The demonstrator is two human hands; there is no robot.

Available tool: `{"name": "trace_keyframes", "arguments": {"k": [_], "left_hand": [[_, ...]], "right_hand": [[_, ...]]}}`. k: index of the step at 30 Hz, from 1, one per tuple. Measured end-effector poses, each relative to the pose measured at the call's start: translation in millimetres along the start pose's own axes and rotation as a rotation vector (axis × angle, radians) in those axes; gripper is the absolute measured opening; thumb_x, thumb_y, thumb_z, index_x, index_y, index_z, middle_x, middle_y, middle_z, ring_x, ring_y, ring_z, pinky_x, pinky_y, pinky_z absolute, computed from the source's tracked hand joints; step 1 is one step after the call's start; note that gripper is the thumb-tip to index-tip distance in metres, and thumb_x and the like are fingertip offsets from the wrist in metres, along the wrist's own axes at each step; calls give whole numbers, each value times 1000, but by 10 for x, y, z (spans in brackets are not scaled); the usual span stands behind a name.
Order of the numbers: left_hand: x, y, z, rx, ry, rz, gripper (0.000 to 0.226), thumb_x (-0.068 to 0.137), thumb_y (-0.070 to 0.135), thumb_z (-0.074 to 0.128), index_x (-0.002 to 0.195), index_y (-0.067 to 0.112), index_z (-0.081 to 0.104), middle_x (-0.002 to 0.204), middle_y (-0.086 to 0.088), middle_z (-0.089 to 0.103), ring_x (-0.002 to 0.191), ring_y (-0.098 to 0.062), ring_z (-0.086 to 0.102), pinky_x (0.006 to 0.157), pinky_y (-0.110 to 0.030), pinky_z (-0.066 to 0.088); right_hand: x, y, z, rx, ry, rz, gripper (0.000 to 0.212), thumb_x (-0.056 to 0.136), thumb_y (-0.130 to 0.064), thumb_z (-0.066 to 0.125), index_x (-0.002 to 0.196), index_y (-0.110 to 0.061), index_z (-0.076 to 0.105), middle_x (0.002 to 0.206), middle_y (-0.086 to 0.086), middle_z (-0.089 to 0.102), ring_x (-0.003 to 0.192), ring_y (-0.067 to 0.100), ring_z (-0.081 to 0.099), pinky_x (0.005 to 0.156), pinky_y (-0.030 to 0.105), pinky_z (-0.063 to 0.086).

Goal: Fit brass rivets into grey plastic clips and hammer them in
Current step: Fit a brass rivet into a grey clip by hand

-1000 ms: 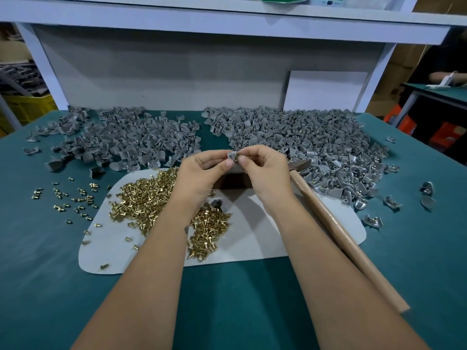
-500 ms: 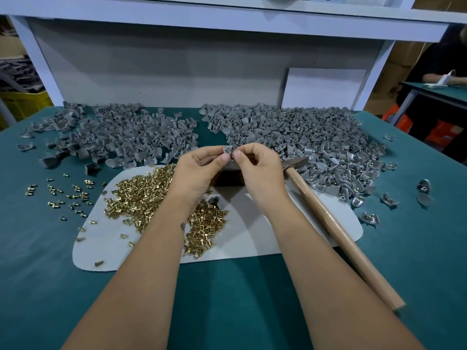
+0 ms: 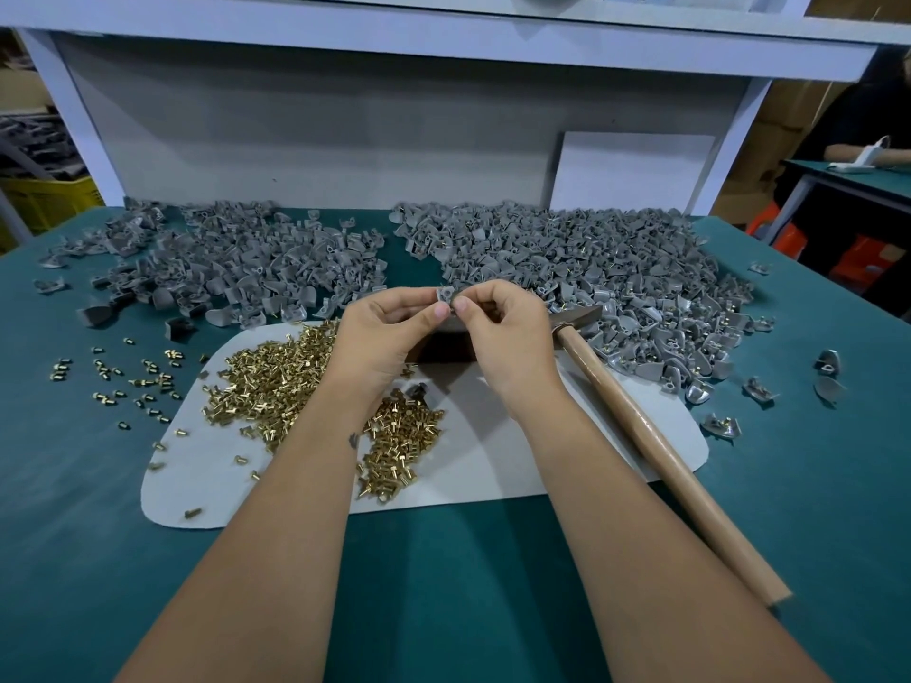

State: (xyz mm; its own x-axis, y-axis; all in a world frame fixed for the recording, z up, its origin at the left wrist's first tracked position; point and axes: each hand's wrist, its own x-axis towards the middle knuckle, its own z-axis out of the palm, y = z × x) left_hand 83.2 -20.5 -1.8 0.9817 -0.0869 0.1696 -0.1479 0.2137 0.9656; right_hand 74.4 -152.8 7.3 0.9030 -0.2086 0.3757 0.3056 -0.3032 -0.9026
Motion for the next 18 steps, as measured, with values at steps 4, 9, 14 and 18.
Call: {"name": "trace_keyframes", "arguments": {"k": [4,9,14,18], "left_hand": [[6,-7,-15,-1,-8,4,47,67,17,77,109,-1,69,99,-17,74,96,-28,71,89,-40,56],[2,1,-24,-38,-42,14,36,68,11,76,103,3,72,92,-13,75,88,-22,74,74,-27,58],[-6,17,-21,-62,-53,14,35,69,8,75,103,2,71,89,-12,76,83,-20,74,71,-24,57],[-7,17,-27,-55,-50,10,39,69,8,75,106,-1,70,91,-13,75,85,-21,74,72,-25,57]], "right_hand": [[-6,-5,8,-5,3,5,21,87,-12,66,73,-27,64,77,-8,69,79,8,66,76,26,54],[-5,-11,-1,-3,-9,7,21,87,-11,66,73,-27,64,78,-3,70,82,15,68,82,37,56],[-8,-5,5,-26,0,-8,22,87,-12,66,73,-28,64,78,-5,69,81,12,66,80,33,55],[-22,-4,30,-51,22,-14,16,87,-12,66,76,-24,65,80,-5,68,80,9,64,75,22,52]]}}
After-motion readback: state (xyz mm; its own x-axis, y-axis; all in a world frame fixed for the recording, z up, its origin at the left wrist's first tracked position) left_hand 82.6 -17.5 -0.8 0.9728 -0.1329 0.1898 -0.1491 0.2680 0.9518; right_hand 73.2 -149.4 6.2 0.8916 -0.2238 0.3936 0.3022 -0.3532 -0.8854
